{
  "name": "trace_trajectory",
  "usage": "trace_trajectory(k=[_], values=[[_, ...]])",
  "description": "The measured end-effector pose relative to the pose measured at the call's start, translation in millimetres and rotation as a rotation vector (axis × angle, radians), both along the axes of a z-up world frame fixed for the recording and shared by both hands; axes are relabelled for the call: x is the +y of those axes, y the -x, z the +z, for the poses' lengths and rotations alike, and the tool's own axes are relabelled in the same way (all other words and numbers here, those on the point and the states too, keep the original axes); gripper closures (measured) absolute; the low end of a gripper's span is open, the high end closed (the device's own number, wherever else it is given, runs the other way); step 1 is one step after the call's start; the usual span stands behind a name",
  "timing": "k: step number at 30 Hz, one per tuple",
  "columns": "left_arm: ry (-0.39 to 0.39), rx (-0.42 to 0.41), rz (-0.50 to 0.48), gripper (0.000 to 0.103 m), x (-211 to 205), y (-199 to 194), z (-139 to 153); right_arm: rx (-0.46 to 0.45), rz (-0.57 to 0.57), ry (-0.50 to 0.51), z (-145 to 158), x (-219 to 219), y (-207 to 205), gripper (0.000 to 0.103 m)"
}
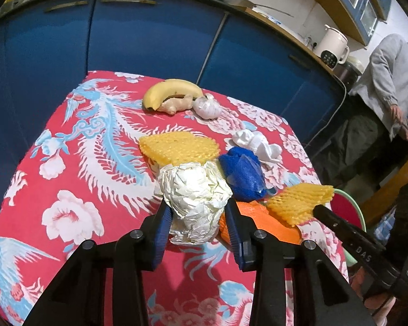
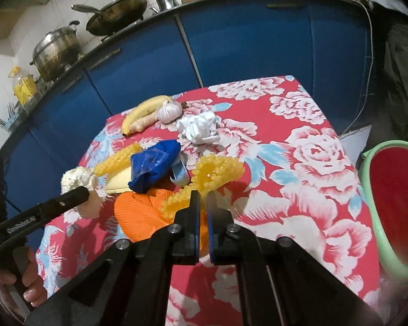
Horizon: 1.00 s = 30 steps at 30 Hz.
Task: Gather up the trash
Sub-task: 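Carry the paper ball and foam mesh over the red bucket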
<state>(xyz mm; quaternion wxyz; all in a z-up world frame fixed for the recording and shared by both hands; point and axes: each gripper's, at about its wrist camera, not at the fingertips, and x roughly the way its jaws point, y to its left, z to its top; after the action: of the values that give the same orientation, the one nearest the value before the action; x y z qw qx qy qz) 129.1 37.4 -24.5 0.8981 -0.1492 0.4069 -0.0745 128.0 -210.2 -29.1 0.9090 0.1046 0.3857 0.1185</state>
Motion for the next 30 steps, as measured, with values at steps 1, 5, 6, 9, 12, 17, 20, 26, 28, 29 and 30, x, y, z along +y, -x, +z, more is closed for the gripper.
trace_trajectory(k=[1, 5, 6, 9, 12, 17, 20, 26, 28, 29, 30], values=[[0.003, 0.000, -0.005, 0.063, -1, 1, 1, -0.008, -0.003, -0.002, 3, -3, 4, 0.096], [0.003, -0.003, -0.031, 0.063, -9, 4, 6, -0.034, -0.019, -0.009, 14, -14, 19, 0.096], [0.001, -0.004, -0.037, 0.063, -12, 4, 7, -0.041, -0.022, -0.005, 17, -17, 23, 0.096], [-0.002, -0.002, -0.065, 0.063, -23, 7, 12, -0.053, -0.027, 0.004, 23, -27, 35, 0.096], [-0.004, -0.002, -0.102, 0.063, -36, 9, 18, -0.057, -0.039, 0.006, 29, -39, 45, 0.096], [-0.014, 0.003, -0.174, 0.063, -64, 10, 27, -0.061, -0.065, 0.028, 33, -58, 57, 0.096], [-0.003, 0.023, -0.232, 0.063, -85, 8, 29, -0.054, -0.092, 0.029, 33, -75, 63, 0.096], [-0.009, 0.039, -0.339, 0.063, -129, 7, 31, -0.052, -0.159, 0.045, 31, -111, 69, 0.096], [-0.016, 0.041, -0.373, 0.063, -144, 8, 32, -0.048, -0.188, 0.049, 30, -123, 69, 0.096], [-0.022, 0.043, -0.391, 0.063, -153, 7, 32, -0.043, -0.205, 0.050, 29, -132, 69, 0.096], [-0.025, 0.045, -0.405, 0.063, -160, 7, 32, -0.042, -0.214, 0.051, 29, -137, 70, 0.096]])
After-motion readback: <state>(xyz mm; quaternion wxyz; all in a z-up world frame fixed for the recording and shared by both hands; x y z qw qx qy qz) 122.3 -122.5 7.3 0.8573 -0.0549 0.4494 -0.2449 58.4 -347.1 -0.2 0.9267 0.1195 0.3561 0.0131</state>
